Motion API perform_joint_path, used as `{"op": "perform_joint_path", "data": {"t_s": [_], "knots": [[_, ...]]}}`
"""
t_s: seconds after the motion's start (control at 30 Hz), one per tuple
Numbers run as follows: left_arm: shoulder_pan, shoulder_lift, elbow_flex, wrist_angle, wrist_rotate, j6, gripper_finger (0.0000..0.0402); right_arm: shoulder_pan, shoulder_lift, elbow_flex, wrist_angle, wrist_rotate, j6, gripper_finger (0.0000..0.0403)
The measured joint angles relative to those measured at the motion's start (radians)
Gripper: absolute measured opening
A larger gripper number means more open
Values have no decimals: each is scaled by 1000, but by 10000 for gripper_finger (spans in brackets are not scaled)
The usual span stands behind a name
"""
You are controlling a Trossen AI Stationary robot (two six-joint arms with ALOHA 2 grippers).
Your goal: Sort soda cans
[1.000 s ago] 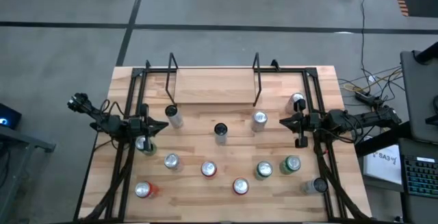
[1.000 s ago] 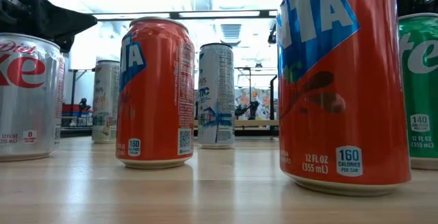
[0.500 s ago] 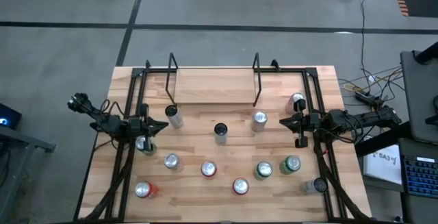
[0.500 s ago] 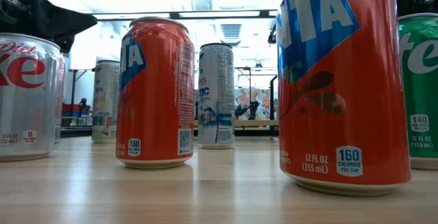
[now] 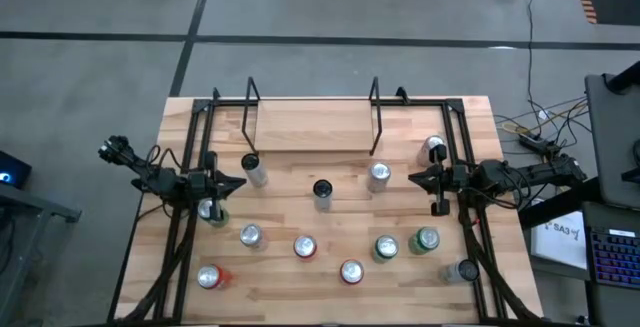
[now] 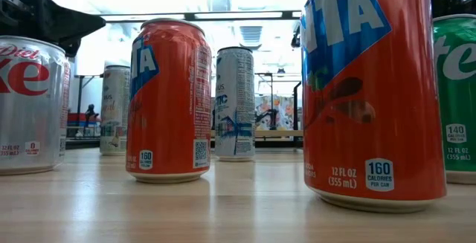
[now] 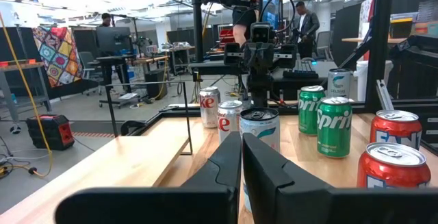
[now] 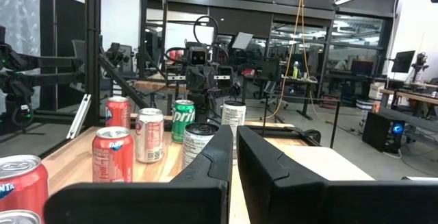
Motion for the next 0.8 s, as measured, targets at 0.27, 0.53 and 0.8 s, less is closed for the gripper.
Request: {"op": "perform_joint_path", "data": {"t_s": [0.27,0.53,0.8], "knots": [[0,0,0,161,35,-274,0,0,0,0,1,-1,189,12],[0,10,0,277,61,-512,0,-2,0,0,10,48,696,12],[0,101,-1,315,96,-615,0,-2,1,1,6,291,623,12]]}}
